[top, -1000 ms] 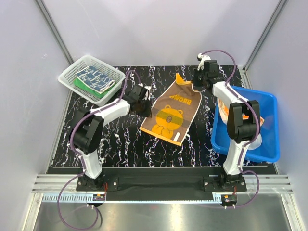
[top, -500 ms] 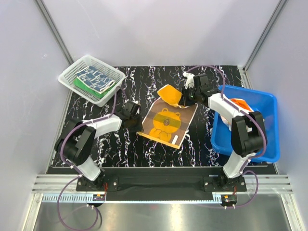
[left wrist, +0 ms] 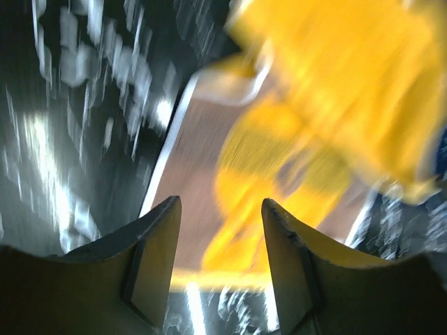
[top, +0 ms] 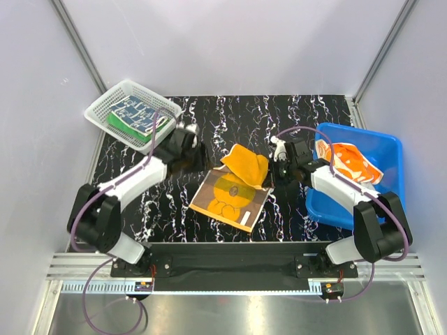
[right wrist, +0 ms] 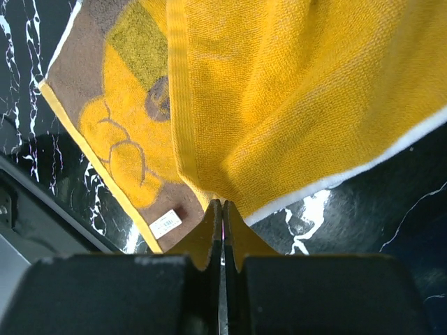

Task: Fold and stack the towels
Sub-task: Fold the towel

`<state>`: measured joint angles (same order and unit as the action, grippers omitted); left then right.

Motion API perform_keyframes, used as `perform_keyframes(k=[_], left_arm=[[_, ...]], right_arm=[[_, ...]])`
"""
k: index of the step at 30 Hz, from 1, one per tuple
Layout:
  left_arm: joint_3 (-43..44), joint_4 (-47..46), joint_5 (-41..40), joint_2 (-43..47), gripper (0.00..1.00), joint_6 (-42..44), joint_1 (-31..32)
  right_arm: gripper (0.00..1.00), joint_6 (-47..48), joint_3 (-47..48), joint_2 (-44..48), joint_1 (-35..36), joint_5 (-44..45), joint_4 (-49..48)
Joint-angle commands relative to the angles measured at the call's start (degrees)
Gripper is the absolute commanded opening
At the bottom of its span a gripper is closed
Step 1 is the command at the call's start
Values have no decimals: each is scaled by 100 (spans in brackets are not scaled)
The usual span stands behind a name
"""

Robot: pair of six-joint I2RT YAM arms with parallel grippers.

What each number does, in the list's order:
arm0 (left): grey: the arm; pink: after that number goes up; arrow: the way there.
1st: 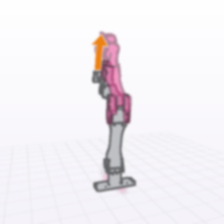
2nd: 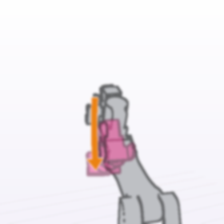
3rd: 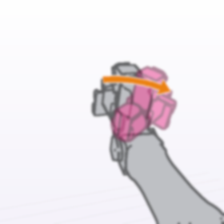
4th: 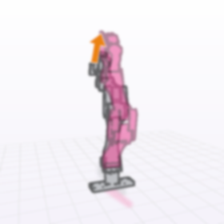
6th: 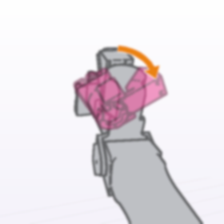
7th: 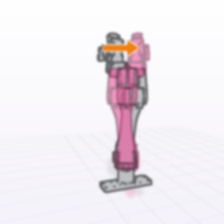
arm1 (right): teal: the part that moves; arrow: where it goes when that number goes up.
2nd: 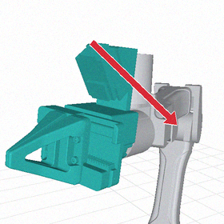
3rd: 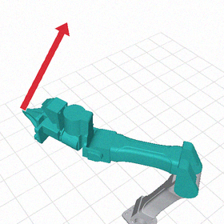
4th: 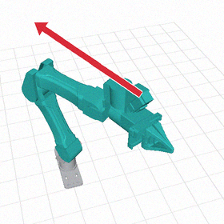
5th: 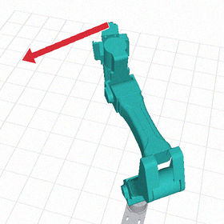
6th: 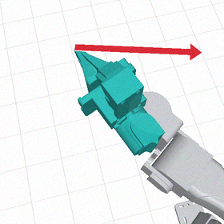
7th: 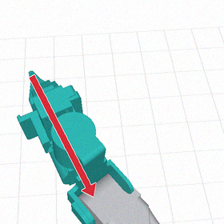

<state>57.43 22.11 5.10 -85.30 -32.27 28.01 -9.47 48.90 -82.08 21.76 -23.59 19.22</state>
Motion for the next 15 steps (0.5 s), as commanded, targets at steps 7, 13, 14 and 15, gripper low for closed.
perform_keyframes(k=[7,13,14,15], left_arm=[[2253,82,2027,-2190,57,1451,-410],[2676,39,2091,-2860,56,1583,-410],[2755,91,2100,-2983,55,1679,-410],[2939,144,2109,-3167,54,1724,-410]], right_arm=[[0,-458,-179,175,65,364,-23],[0,-494,-83,35,65,277,-173],[0,-477,-83,61,65,259,-173],[0,-468,-83,78,65,268,-173]])
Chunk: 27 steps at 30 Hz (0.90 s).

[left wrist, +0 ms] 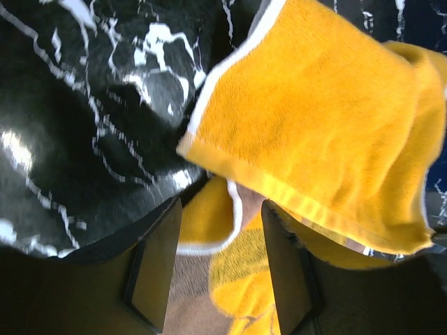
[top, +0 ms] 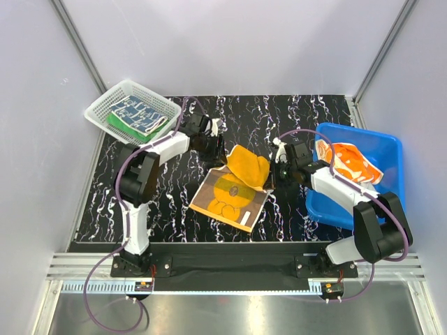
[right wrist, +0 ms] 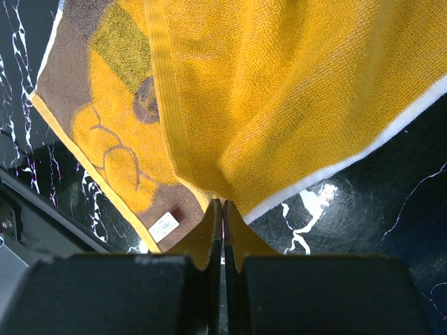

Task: Fold and stack the towels
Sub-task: Fold the towel

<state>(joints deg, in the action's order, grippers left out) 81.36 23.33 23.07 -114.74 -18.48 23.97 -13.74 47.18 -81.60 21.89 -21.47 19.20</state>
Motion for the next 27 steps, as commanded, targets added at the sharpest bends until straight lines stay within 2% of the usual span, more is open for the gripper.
perform_keyframes(k=[1,10,16,23,26,27], left_arm=[[608,57,338,-303,54,380,-15],[1267,399,-232,-1041,50,451,-6],[1128,295,-189,-1121,49,433,-6],[1171,321,-14,-1235,33,389,3],[1276,303,127,-1226,21,328,3],[1346,312,154,-1209,12,327,-6]], right_arm=[[0,-24,90,57,52,64,-171],[0,73,116,180,44,-41,-162],[0,99,107,171,52,-59,-180],[0,56,116,154,44,-32,-285],[0,47,169,118,52,-50,-294],[0,38,178,118,52,-50,-294]])
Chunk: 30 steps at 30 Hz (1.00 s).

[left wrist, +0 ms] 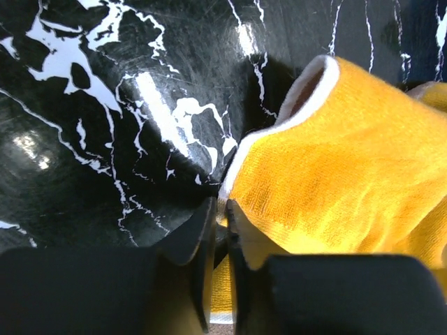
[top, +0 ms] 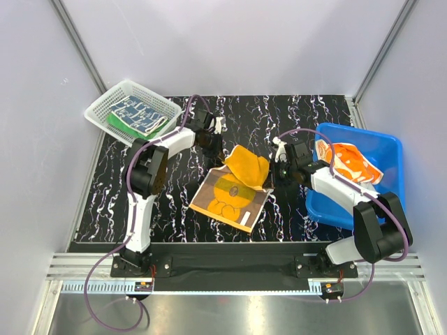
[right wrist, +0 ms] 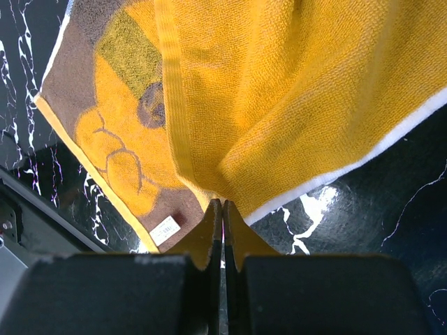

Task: Fold and stack the towels
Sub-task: Fold the towel

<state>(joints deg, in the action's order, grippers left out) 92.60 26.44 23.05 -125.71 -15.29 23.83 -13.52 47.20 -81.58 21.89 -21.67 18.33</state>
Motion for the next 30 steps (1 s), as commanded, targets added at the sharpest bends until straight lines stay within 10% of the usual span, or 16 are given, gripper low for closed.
perform_keyframes(k=[1,30], left_arm=[[276,11,217,-112,6,-9,16],[2007,-366,376,601,0,-1116,-283]], right_arm=[[0,16,176,125,44,-30,-224],[0,921,2600,-718,-202,2123,-584]])
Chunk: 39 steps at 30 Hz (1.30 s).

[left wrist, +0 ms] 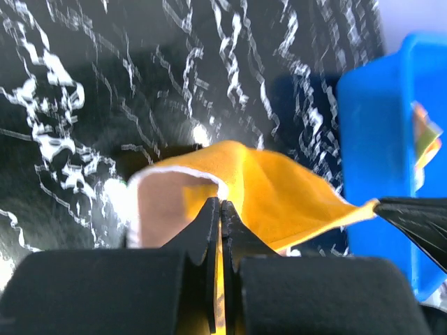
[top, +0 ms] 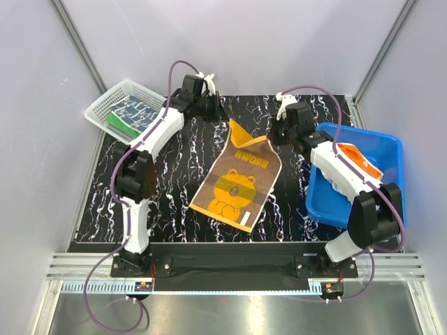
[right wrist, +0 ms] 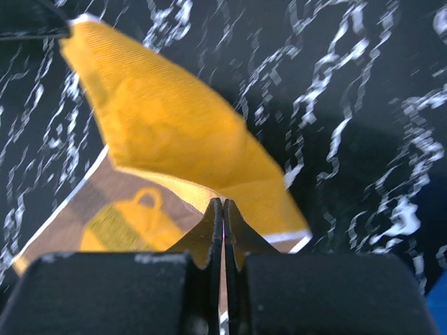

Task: Fold and stack the towels
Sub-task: Fold the towel

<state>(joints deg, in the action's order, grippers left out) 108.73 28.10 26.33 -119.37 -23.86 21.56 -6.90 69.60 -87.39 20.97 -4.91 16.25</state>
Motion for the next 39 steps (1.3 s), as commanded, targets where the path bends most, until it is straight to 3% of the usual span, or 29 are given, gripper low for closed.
perform_keyframes(k=[1,7,11,20,25,29,34,39], left_arm=[[464,-559,4,-51,0,-269,-64],[1212,-665,-75,-323,0,-190,-170],[1160,-516,-58,-271,0,-102,-170],[-526,406,-391,862,0,153,-161],[-1651,469,-594,1749,0,268,-109],[-2696,477,-883,2452,0,180,6],[-3497,565,-1156,3033,0,92,111],[-4244,662,-1489,3630,0,-22,331]], right_arm=[[0,294,404,-164,-137,455,-455],[0,443,853,-559,-287,544,-588],[0,487,757,-455,-287,263,-378],[0,251,-69,407,-260,-326,633],[0,-619,-719,873,-85,-231,1080],[0,-760,-1132,1189,284,-125,1284],[0,-1208,-1678,1716,653,-537,1187],[0,-1507,-2037,2015,1163,-362,1311]])
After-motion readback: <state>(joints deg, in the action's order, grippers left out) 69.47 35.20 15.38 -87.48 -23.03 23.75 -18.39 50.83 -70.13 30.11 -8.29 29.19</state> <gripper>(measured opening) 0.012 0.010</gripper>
